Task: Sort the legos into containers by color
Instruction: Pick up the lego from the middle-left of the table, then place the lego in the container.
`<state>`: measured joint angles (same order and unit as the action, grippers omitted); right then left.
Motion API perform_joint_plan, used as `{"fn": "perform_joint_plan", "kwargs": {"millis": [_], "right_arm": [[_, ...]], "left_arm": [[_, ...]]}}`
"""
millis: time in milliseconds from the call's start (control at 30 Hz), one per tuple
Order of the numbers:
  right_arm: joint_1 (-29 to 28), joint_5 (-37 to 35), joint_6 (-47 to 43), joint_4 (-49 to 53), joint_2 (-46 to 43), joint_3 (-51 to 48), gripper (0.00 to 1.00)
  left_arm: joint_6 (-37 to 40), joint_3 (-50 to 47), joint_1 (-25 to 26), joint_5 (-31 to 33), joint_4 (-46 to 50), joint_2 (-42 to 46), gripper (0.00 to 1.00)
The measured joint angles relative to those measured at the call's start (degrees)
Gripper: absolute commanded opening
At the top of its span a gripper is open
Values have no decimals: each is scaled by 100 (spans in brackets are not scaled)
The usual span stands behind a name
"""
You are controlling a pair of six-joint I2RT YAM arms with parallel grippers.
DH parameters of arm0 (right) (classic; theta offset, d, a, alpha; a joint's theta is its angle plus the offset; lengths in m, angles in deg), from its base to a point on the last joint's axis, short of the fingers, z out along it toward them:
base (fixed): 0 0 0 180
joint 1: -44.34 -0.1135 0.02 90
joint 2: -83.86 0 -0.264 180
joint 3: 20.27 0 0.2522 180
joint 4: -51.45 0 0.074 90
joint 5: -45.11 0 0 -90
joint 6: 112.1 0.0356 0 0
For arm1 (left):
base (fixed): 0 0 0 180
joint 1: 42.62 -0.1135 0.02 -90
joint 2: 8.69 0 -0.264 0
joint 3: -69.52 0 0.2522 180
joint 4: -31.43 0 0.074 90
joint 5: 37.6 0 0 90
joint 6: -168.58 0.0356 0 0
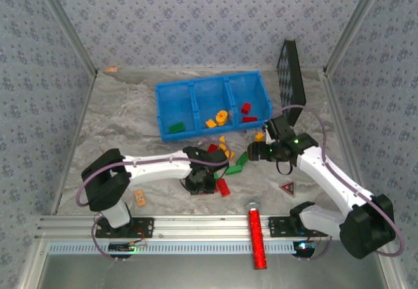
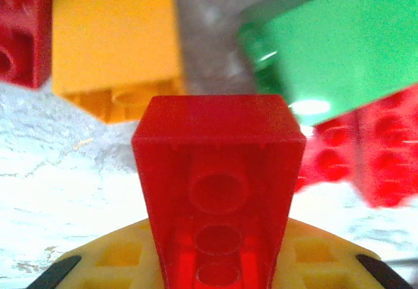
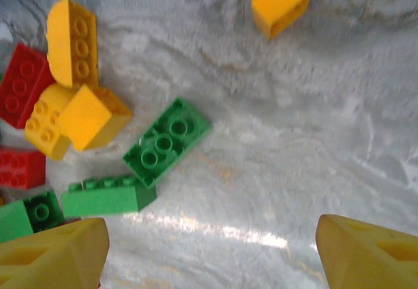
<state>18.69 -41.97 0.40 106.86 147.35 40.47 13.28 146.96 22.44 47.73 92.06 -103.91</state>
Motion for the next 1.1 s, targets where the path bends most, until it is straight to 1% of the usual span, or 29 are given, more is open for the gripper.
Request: {"fn": "perform_joint_plan", "kwargs": {"millis": [233,367,533,700,800,900,1000,1100], "right_arm": [[-581,-11,560,17,-463,-472,84],[-911,-55,789,4,-520,-634,84],[-1482,-216,1005,-92,-667,-828,84],[-2050,-470,1257,-203,-1012,-1115,84],[-2299,-573,1421,-273,-1307,-1366,84],[-2538,-686,1552,-291,-1506,-1508,84],[-2771,-837,1631,-297,-1585,-1539,84],[-2992,-975,1716,-343,-1665,-1585,84]], "left_arm": [[614,1045,-466,116,415,125,15],[1178,2039,-745,210,688,-179,15],[2022,3838,-1095,369,868,-1180,15],[2693,5980,-1373,535,879,-2468,14],[2935,7324,-1499,562,881,-3289,14],[3036,8467,-1609,553,844,-4054,14],[3034,8999,-1692,505,695,-4579,14],[2990,9038,-1759,396,474,-4885,14]]}}
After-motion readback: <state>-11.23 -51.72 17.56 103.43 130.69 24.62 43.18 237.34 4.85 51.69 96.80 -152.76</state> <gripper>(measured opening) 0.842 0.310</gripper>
